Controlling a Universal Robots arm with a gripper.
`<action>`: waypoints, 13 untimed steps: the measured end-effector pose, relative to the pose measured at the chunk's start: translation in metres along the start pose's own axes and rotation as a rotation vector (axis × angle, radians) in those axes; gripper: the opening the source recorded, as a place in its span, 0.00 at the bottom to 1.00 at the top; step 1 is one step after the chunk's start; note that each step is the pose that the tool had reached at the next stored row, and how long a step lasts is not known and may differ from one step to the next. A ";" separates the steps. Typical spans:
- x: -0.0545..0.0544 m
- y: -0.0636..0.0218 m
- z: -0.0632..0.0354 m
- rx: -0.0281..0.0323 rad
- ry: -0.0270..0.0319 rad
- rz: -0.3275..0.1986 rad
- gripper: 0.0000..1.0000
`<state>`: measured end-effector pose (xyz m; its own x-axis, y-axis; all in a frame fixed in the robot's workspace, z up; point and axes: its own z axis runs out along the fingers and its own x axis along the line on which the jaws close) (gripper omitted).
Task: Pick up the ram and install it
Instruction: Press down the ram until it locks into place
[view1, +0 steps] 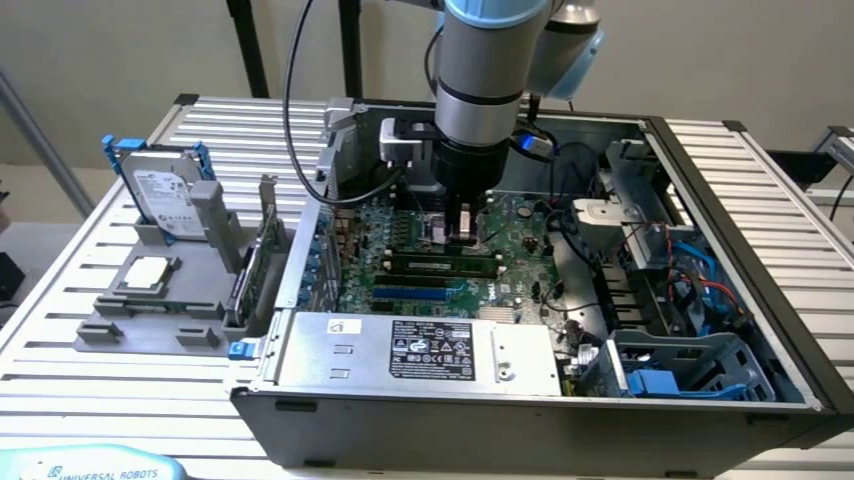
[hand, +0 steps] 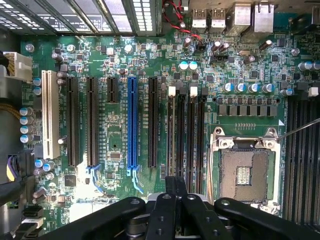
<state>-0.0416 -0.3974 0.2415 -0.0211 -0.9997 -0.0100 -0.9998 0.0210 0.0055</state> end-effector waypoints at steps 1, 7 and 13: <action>0.000 0.0000 0.0000 0.0000 0.0000 0.000 0.11; 0.000 0.0000 0.0000 0.0000 -0.0005 0.000 0.11; 0.000 0.0032 0.0002 0.0003 -0.0004 0.000 0.11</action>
<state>-0.0448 -0.3973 0.2414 -0.0213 -0.9997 -0.0104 -0.9998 0.0212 0.0052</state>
